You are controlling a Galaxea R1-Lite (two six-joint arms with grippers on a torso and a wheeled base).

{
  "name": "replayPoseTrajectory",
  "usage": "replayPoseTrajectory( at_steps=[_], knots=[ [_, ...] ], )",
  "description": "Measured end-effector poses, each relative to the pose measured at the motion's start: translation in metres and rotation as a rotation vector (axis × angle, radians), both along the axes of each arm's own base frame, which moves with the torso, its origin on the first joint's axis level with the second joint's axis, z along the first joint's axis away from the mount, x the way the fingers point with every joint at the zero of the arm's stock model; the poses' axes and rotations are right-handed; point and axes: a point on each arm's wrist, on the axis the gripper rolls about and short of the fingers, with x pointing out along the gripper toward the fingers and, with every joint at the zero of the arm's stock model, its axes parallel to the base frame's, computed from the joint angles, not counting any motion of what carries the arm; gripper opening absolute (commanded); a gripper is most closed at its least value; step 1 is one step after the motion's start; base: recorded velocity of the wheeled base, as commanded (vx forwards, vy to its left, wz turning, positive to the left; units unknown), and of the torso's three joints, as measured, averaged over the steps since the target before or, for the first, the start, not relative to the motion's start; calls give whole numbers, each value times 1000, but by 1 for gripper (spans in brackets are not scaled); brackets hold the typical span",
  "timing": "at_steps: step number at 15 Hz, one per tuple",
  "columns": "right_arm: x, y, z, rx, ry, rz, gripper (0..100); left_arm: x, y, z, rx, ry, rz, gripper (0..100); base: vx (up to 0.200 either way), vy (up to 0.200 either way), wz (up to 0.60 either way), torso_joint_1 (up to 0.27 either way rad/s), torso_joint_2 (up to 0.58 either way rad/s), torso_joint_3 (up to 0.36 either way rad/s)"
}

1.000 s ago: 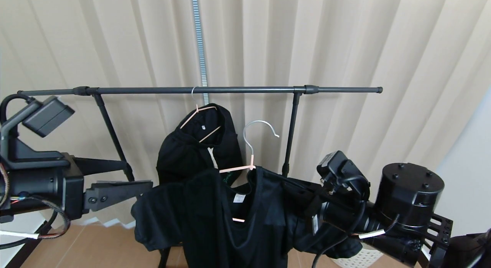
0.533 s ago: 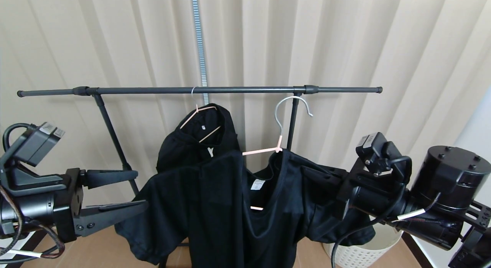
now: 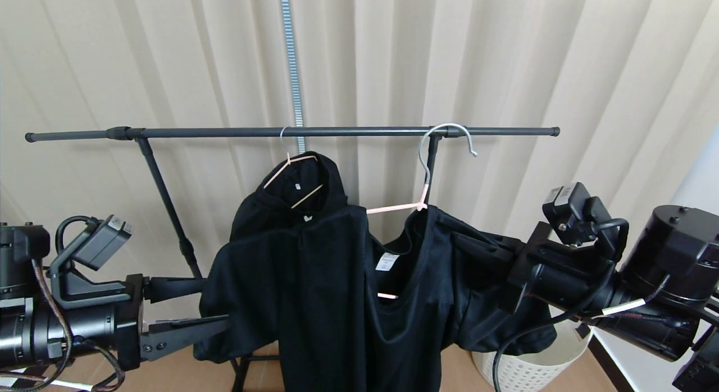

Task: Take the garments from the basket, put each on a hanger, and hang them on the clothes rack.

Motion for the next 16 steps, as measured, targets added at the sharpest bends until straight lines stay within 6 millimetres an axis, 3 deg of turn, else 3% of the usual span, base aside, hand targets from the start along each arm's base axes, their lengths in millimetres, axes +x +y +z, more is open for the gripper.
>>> replayPoseTrajectory(
  at_steps=[4, 9, 16],
  knots=[
    [0, -1, 1, 2, -4, -4, 0, 4, 2, -4, 15, 28, 42, 0, 0, 0, 0, 0, 0, 0],
    [6, -9, 2, 3, -5, -39, 0, -7, 18, 4, 12, -1, 142, 0, 0, 0, 0, 0, 0, 0],
    [10, -14, 1, 5, -2, -39, 0, -18, 34, -1, 14, 9, 236, 0, 0, 0, 0, 0, 0, 0]
  ],
)
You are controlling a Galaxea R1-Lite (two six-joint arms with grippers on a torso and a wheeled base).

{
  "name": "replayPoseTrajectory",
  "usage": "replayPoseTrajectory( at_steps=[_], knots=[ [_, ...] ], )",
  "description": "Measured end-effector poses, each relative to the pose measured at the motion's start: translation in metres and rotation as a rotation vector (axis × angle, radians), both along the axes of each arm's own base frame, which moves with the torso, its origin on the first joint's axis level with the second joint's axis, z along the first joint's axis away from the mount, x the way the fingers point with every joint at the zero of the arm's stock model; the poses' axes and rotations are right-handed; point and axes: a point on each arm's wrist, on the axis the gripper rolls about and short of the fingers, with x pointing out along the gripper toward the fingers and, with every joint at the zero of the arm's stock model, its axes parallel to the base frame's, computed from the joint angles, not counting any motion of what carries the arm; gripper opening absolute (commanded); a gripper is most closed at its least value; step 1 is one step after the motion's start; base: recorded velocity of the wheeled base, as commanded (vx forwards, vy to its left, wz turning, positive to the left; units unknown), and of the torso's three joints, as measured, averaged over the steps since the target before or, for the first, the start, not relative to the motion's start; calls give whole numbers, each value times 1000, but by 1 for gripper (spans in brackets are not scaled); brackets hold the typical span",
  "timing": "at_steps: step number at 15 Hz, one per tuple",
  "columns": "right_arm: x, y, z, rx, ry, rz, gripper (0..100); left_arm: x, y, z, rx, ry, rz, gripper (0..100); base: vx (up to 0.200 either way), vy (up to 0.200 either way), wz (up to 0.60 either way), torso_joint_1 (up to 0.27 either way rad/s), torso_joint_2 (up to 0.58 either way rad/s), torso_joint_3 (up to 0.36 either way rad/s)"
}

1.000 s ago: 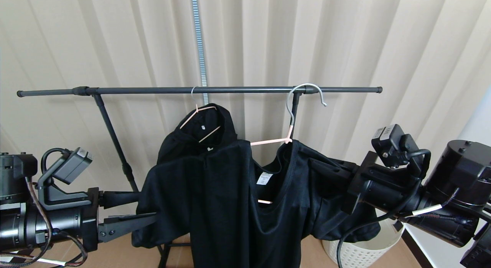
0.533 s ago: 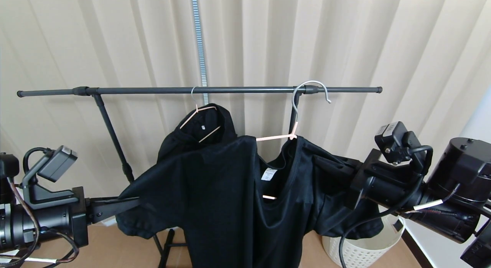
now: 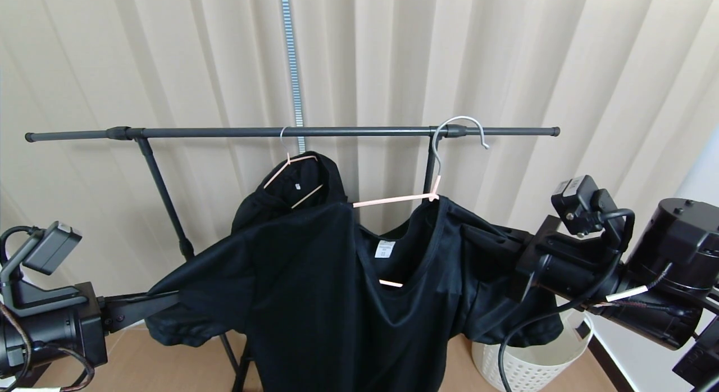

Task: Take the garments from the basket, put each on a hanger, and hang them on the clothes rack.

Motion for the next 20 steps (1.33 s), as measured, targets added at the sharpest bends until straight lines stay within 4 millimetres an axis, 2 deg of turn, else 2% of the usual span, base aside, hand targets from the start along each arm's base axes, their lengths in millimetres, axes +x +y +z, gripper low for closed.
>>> replayPoseTrajectory(
  at_steps=[4, 5, 9, 12, 17, 20],
  knots=[
    [1, 0, -2, -3, 9, -3, 0, 1, -2, 1, -1, -2, -8, 0, 0, 0, 0, 0, 0, 0],
    [2, 0, -3, -3, 13, -3, 0, 2, -3, 3, -1, -7, -14, 100, 0, 0, 0, 0, 0, 0],
    [4, 1, -6, -8, 21, -4, 0, 2, -4, 7, -3, -23, -18, 100, 0, 0, 0, 0, 0, 0],
    [4, 1, -8, -11, 27, -4, 0, 1, -10, 25, -77, -17, -25, 100, 0, 0, 0, 0, 0, 0],
    [-3, 13, -17, -36, 58, 46, 0, 10, -53, 83, -135, -113, -231, 100, 0, 0, 0, 0, 0, 0],
    [-7, 19, -23, -60, 62, 76, 0, 13, -78, 103, -77, -76, -333, 100, 0, 0, 0, 0, 0, 0]
  ],
)
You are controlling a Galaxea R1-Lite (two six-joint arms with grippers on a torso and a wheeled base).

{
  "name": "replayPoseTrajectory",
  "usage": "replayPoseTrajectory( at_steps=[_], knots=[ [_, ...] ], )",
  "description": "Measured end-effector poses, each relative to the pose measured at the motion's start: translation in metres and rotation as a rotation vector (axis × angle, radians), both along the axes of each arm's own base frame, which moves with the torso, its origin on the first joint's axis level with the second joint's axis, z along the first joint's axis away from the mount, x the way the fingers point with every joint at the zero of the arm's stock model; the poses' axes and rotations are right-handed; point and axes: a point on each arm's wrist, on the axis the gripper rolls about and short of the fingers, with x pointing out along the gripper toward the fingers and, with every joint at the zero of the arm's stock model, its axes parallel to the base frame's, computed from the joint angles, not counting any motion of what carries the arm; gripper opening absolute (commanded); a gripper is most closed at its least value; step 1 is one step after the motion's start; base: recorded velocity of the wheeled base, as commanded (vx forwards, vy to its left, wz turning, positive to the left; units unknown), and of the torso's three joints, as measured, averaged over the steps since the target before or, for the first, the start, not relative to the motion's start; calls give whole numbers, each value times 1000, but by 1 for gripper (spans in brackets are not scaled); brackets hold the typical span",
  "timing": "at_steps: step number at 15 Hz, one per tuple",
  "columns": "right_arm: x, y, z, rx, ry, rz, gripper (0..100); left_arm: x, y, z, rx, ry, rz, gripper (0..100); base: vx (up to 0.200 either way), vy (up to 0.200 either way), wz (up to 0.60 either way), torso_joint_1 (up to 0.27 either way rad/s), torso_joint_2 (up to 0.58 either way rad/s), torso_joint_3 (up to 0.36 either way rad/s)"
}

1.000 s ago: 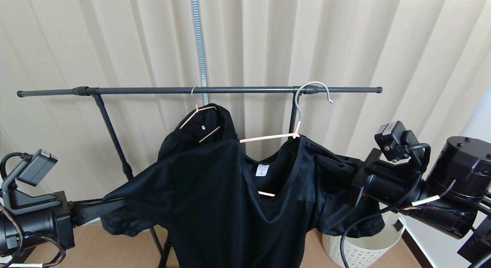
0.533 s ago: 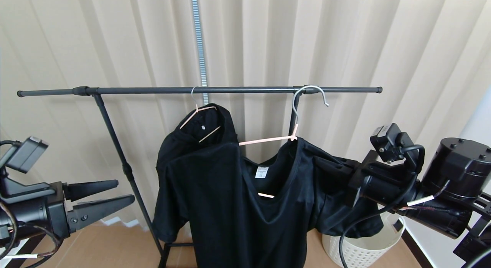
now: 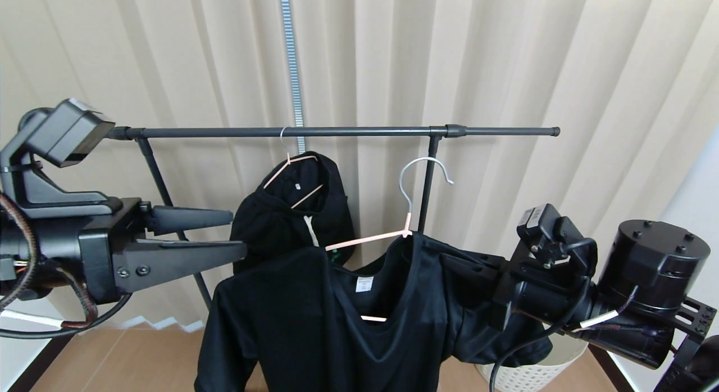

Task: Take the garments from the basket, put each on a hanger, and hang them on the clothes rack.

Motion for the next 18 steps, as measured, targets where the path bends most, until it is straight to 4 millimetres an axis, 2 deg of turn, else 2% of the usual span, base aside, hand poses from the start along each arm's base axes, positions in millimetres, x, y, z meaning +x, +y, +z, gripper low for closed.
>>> replayPoseTrajectory(
  at_steps=[2, 5, 10, 16, 17, 18],
  knots=[
    [-1, 1, -1, -3, 3, 6, 0, 5, -17, 1, 163, -79, 36, 100, 0, 0, 0, 0, 0, 0],
    [-3, 3, -1, -5, 3, 16, 0, 11, -39, -16, 321, -153, -49, 100, 0, 0, 0, 0, 0, 0],
    [-6, 3, -2, -12, -4, 24, 0, 20, -48, -45, 374, -107, -129, 100, 0, 0, 0, 0, 0, 0],
    [-16, 10, 1, -10, -14, 67, 0, 20, -52, -58, 367, -60, -175, 100, 0, 0, 0, 0, 0, 0],
    [-18, 10, 3, -7, -18, 70, 0, 20, -52, -60, 369, -53, -177, 0, 0, 0, 0, 0, 0, 0],
    [-19, 10, 4, -5, -22, 72, 0, 19, -51, -62, 373, -47, -179, 0, 0, 0, 0, 0, 0, 0]
  ],
)
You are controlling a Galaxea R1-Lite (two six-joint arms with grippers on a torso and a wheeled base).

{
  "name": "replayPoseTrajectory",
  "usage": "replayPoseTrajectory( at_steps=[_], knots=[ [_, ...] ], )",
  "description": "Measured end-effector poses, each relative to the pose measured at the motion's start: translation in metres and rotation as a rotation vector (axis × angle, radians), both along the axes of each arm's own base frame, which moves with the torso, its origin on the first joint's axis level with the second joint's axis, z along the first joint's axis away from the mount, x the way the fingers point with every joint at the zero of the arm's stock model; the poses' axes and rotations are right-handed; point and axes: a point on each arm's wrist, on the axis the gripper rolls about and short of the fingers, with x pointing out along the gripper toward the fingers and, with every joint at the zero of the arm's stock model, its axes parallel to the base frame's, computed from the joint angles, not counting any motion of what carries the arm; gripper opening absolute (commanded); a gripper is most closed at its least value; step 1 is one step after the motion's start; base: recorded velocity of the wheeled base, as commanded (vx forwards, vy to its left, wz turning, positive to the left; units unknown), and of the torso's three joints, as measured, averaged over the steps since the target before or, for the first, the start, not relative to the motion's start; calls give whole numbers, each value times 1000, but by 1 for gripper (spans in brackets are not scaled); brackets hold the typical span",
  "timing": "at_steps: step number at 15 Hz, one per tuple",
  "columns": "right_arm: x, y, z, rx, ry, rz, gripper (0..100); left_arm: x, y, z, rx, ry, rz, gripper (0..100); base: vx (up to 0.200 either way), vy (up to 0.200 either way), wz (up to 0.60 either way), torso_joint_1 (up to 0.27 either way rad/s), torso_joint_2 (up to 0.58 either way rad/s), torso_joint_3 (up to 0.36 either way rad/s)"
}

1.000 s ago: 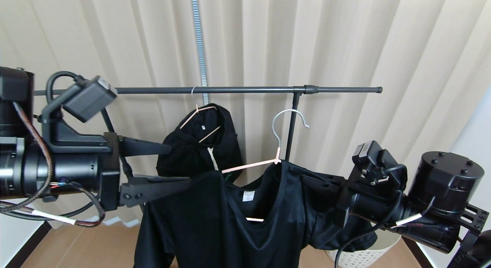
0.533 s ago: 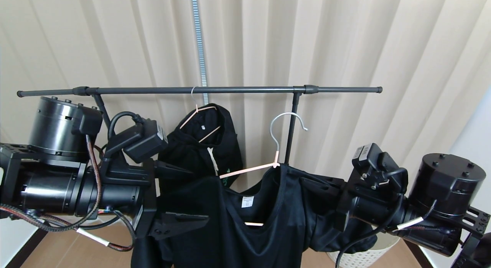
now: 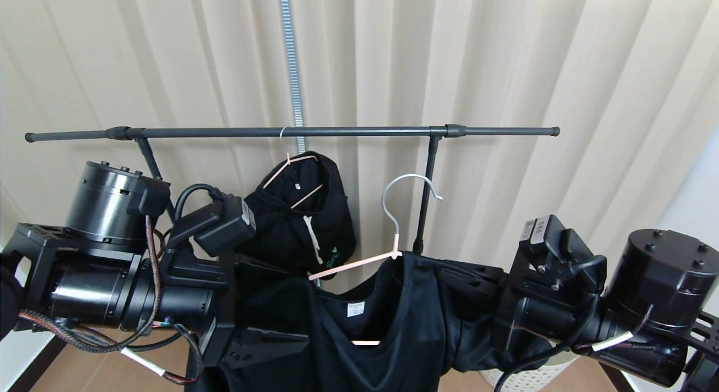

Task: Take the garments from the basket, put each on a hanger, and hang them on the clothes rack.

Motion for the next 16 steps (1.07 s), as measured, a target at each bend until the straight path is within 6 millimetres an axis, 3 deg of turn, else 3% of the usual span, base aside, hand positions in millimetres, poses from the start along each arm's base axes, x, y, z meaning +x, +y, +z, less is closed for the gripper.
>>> replayPoseTrajectory(
  at_steps=[8, 9, 13, 16],
  knots=[
    [2, 2, 5, 8, -17, -38, 0, -7, 4, 2, -3, -9, 1, 0, 0, 0, 0, 0, 0, 0],
    [2, 2, 5, 7, -17, -42, 100, -8, 5, 2, -4, -11, 4, 0, 0, 0, 0, 0, 0, 0],
    [3, -1, 6, 10, -18, -48, 100, -13, 11, 3, -17, -41, 25, 0, 0, 0, 0, 0, 0, 0],
    [8, -16, 12, 24, -36, -83, 100, -19, 21, -1, -37, -85, 63, 0, 0, 0, 0, 0, 0, 0]
  ],
)
